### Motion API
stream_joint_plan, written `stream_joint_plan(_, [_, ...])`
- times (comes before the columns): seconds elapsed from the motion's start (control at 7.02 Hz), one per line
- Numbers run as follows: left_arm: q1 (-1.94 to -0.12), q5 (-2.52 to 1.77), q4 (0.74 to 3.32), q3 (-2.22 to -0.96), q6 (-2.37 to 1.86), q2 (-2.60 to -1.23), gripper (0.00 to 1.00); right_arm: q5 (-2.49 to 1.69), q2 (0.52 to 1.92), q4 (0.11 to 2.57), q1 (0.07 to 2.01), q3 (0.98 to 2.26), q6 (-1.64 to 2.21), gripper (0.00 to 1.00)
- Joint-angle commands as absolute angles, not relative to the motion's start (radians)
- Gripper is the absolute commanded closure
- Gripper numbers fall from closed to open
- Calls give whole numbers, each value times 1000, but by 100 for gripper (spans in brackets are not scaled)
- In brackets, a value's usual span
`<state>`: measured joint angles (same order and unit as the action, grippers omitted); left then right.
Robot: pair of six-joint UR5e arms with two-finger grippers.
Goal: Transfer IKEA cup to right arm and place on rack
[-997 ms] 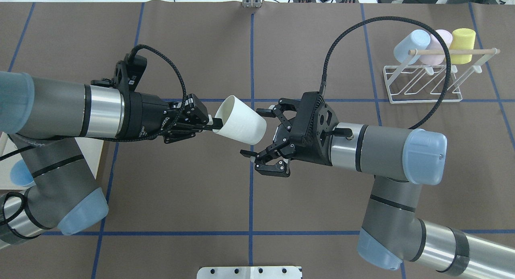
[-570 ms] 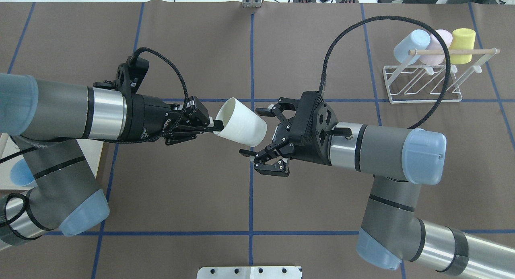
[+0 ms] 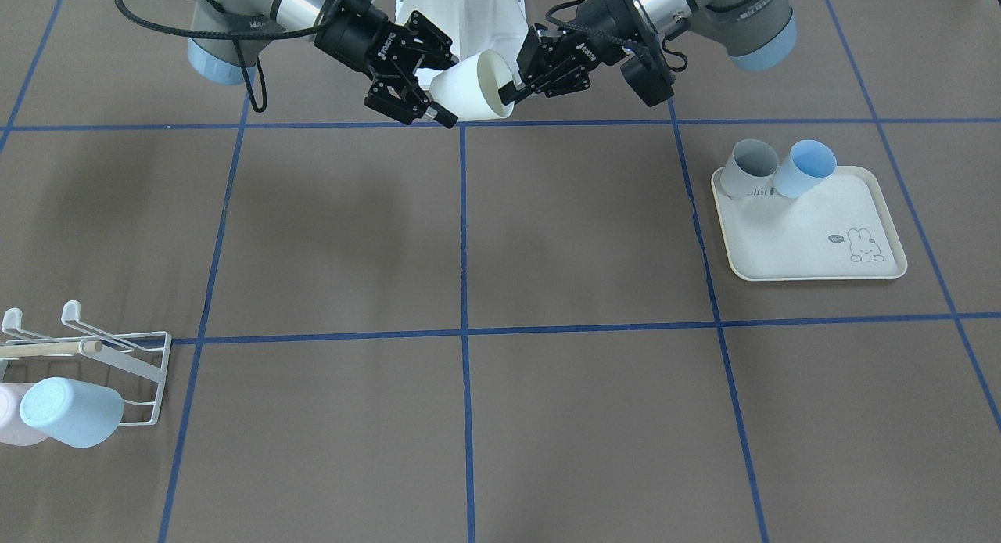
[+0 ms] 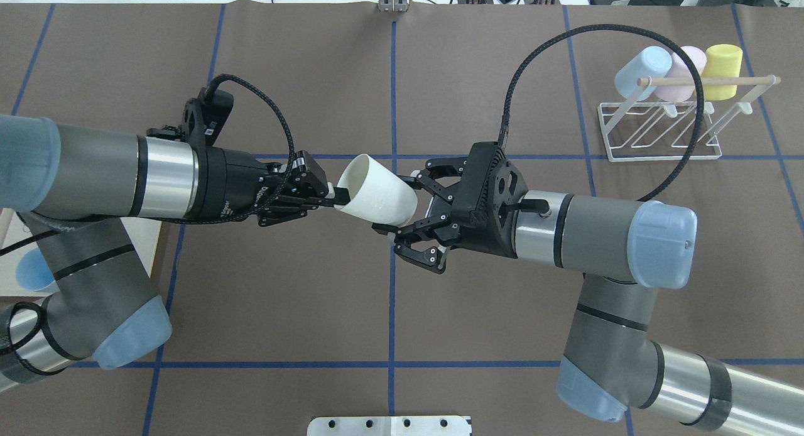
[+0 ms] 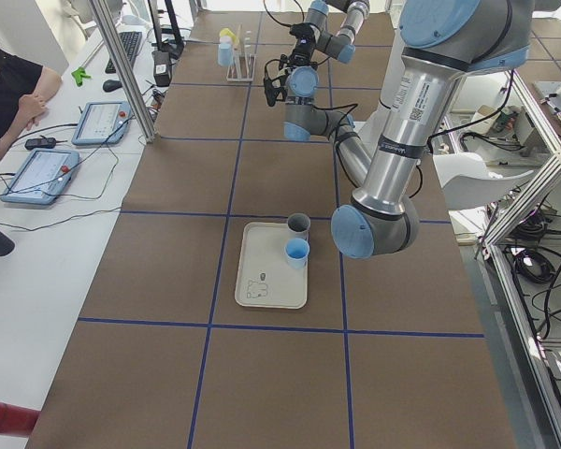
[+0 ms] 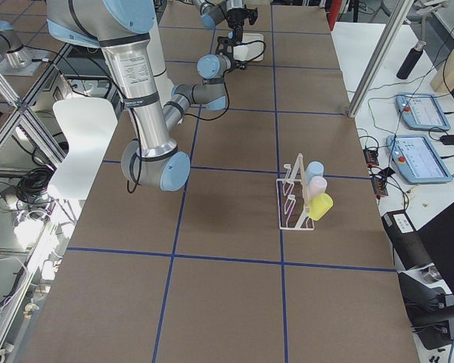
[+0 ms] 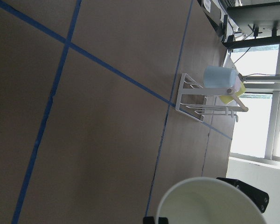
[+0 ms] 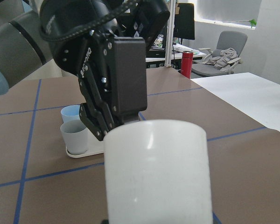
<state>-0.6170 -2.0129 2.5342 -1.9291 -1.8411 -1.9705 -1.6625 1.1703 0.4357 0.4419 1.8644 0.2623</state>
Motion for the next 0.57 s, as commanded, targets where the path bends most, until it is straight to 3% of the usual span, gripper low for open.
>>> stream_joint_plan(0.0, [-623,-1997,2534,-1936,-1757,-1970,0,-1661,1172,436,442,1865,262,59])
stream_joint_plan(0.14, [-633,-1993,2527,-1939,-1741,-1968,0,-1663,1172,437,443,1864,262,59])
stream_joint_plan(0.43, [-728,-2066,2472,-1933,-1631,-1956,0,-1667,1178,495,506,1867,256,76])
